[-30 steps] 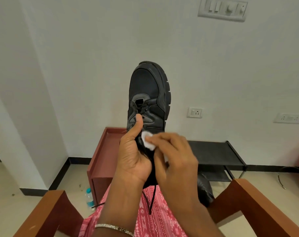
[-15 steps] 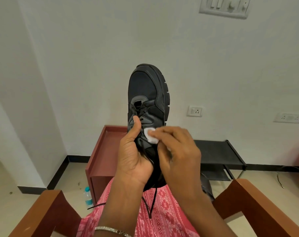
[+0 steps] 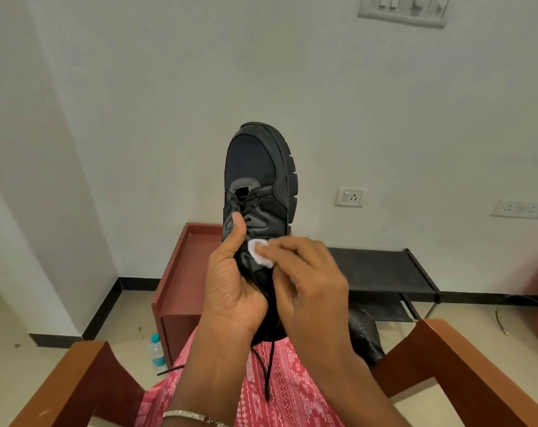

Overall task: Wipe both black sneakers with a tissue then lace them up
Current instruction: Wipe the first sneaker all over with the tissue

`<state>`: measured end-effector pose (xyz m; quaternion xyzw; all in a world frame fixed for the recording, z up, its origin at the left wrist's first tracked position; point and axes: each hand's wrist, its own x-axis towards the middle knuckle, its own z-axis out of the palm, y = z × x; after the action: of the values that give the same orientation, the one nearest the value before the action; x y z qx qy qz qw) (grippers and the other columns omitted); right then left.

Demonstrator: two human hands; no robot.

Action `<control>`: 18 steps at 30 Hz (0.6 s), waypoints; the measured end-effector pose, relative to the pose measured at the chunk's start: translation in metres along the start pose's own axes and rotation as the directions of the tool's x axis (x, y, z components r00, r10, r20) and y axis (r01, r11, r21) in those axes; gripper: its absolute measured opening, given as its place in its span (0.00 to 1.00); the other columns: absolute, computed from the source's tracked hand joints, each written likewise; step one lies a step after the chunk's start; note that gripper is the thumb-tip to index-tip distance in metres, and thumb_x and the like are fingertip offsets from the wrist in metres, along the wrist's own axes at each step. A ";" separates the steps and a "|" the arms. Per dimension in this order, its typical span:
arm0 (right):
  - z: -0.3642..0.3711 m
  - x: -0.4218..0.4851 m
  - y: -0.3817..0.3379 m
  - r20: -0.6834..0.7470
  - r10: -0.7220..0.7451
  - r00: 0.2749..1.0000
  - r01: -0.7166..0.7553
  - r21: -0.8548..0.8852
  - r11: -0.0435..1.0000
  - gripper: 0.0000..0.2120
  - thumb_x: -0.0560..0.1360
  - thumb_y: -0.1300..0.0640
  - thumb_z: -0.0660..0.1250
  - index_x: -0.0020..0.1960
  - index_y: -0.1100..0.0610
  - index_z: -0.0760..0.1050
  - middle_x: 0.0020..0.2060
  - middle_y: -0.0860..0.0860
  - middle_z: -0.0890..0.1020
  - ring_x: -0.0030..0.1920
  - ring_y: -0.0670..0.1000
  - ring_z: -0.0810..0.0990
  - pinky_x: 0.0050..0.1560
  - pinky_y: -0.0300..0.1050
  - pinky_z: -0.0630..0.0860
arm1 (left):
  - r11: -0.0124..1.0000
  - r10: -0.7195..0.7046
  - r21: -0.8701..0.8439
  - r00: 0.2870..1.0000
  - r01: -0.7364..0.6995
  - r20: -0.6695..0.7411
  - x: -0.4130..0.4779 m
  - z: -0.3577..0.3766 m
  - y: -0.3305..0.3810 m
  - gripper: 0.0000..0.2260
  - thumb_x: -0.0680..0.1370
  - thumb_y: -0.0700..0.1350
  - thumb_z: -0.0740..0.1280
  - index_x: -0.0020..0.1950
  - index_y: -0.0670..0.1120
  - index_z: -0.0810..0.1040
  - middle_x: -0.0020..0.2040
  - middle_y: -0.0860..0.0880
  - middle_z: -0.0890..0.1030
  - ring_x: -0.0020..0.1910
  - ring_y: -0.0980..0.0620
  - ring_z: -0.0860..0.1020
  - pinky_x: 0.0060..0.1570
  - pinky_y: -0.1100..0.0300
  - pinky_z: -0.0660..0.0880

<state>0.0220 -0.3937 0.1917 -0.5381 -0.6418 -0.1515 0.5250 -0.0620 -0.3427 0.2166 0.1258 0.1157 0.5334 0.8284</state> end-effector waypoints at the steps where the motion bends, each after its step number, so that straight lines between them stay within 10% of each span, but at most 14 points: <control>1: -0.003 -0.011 -0.005 0.026 -0.010 1.000 0.010 0.020 1.000 0.12 0.78 0.59 0.65 0.57 0.56 0.84 0.51 0.49 0.82 0.54 0.47 0.78 0.56 0.39 0.76 | 1.000 0.013 0.015 1.000 -0.013 0.000 0.001 -0.002 0.001 0.18 0.81 0.52 0.65 0.45 0.41 0.88 0.46 0.41 0.86 0.40 0.45 0.86 0.51 0.48 0.81; 18: -0.002 -0.026 -0.003 0.079 -0.062 0.995 0.055 0.087 0.995 0.13 0.72 0.67 0.74 0.54 0.57 0.85 0.52 0.49 0.84 0.53 0.48 0.80 0.55 0.40 0.77 | 0.993 -0.114 0.001 0.993 0.114 -0.003 0.003 -0.011 0.005 0.22 0.80 0.57 0.64 0.47 0.41 0.88 0.49 0.43 0.86 0.44 0.47 0.85 0.55 0.53 0.80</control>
<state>0.0174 -0.4104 0.1715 -0.5019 -0.6839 -0.1173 0.5163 -0.0691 -0.3373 0.2074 0.1185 0.1242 0.4852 0.8574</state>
